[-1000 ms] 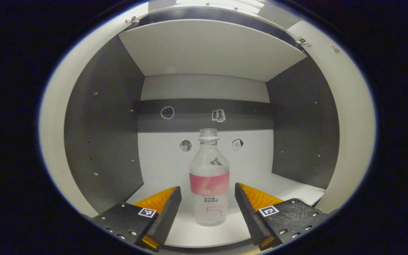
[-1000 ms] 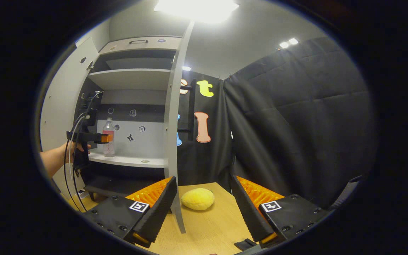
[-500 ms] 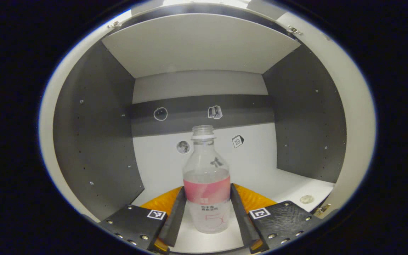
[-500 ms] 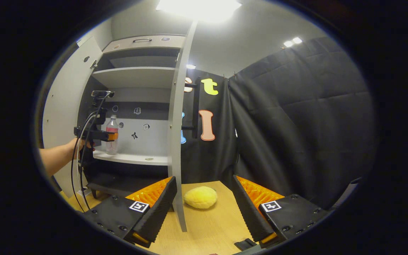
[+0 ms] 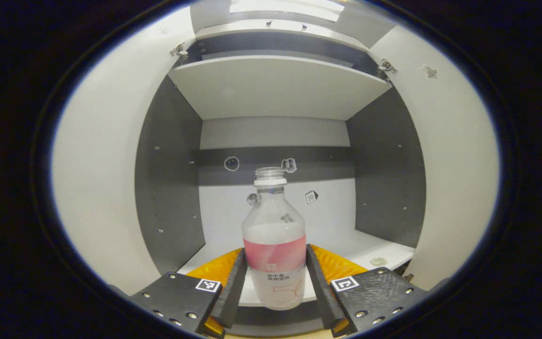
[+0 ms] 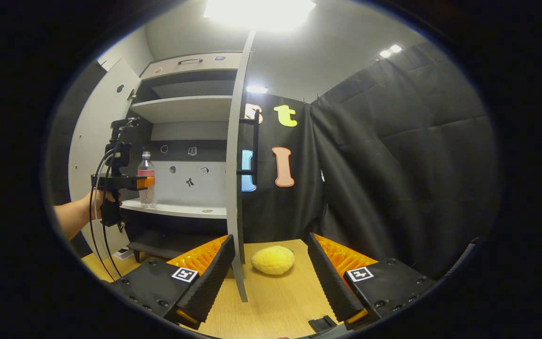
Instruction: Grasp the bottle in the cabinet with the left hand and place it on the coaster, then close the right door with the right hand and the left door with the left hand.
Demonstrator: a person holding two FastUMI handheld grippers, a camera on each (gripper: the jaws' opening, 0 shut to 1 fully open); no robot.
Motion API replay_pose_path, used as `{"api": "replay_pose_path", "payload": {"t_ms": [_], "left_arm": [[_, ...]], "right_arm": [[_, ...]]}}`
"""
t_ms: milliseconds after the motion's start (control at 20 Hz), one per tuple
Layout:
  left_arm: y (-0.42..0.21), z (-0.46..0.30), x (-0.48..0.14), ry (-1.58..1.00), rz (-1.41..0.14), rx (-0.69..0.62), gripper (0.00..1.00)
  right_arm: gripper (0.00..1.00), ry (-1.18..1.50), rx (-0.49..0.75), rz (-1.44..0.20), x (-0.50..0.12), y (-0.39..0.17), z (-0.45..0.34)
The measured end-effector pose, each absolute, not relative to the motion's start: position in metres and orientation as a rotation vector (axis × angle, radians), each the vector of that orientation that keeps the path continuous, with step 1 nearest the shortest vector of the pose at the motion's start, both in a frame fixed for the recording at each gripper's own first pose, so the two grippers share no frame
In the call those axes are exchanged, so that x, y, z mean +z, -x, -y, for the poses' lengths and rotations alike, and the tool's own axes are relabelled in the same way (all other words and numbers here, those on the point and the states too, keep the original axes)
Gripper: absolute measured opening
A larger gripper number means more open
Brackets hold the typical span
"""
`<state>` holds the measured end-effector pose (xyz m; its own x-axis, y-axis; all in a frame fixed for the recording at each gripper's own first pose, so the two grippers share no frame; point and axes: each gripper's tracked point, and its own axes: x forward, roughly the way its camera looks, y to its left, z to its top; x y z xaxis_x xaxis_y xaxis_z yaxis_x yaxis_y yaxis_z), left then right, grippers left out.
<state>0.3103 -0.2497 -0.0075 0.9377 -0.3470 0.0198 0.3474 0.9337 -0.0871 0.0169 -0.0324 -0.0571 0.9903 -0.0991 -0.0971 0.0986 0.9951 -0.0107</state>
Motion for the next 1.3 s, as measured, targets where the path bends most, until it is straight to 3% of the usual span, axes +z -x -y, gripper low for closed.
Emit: {"api": "replay_pose_path", "payload": {"t_ms": [700, 1300], "left_arm": [[-0.167, 0.217, -0.063, 0.09, -0.033, -0.338, 0.7], [-0.062, 0.22, -0.143, 0.08, -0.098, -0.404, 0.7]], "right_arm": [[0.99, 0.005, 0.008, -0.107, -0.056, 0.038, 0.036], [0.99, 0.014, 0.077, -0.127, -0.064, 0.064, 0.021]]}}
